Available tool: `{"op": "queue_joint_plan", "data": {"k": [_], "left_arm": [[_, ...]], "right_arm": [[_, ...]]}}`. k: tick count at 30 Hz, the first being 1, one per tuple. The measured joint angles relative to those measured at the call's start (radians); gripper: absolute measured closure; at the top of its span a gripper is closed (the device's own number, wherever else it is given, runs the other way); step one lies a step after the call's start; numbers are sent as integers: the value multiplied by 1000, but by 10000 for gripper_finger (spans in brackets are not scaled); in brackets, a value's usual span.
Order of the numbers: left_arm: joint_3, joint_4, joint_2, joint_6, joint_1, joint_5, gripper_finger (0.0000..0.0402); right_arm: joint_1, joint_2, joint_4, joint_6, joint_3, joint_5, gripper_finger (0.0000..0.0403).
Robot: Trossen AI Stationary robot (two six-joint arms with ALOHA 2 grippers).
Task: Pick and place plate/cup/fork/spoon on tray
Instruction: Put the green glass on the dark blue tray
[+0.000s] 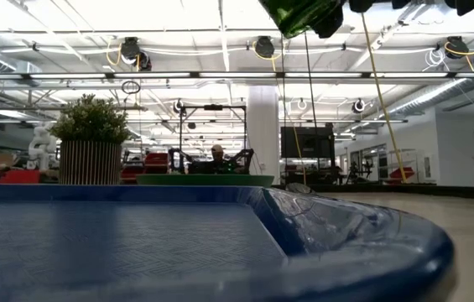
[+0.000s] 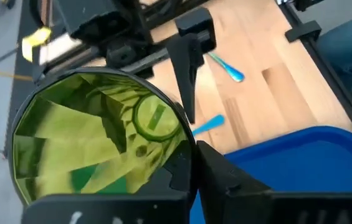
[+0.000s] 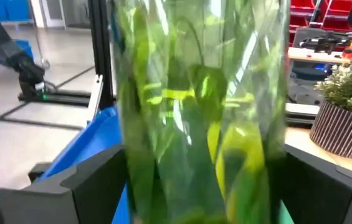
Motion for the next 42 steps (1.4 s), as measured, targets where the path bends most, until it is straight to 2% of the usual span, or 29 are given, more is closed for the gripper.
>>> {"op": "queue_joint_plan", "data": {"k": [8,15,21,28,34,37,42], "left_arm": [[0,-218,0,-237,-28,-3,394],[-1,-457,0,-568,-48,1,394],[-20,-450,-33,-793,-68,33,394],[-44,-446,-31,-937,-96,107,394],[-215,-446,-82,-966,-90,218,394],[-342,-447,-164,-1011,-92,263,394],[-536,-449,-329,-1176,-104,255,394]], "right_arm": [[1,-76,-130,-13,2,-5,47],[4,-171,-291,-21,2,-5,47],[4,-234,-404,-21,2,-5,46],[4,-250,-418,-29,2,-7,46],[4,-250,-428,-37,2,-8,46],[4,-250,-434,-36,2,-8,46],[4,-249,-436,-36,2,-8,46]]}}
